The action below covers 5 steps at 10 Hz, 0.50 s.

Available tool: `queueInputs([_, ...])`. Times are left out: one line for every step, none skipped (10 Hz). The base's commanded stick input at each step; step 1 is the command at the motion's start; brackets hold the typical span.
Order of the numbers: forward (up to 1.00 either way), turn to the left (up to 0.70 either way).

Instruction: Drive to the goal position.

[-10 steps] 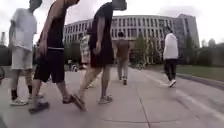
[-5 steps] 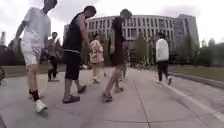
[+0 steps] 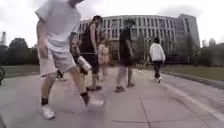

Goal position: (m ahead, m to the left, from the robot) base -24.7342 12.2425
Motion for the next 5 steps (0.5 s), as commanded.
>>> queueInputs([0.00, 0.50])
queueInputs([0.00, 0.53])
queueInputs([0.00, 0.56])
queueInputs([0.00, 0.57])
queueInputs([0.00, 0.58])
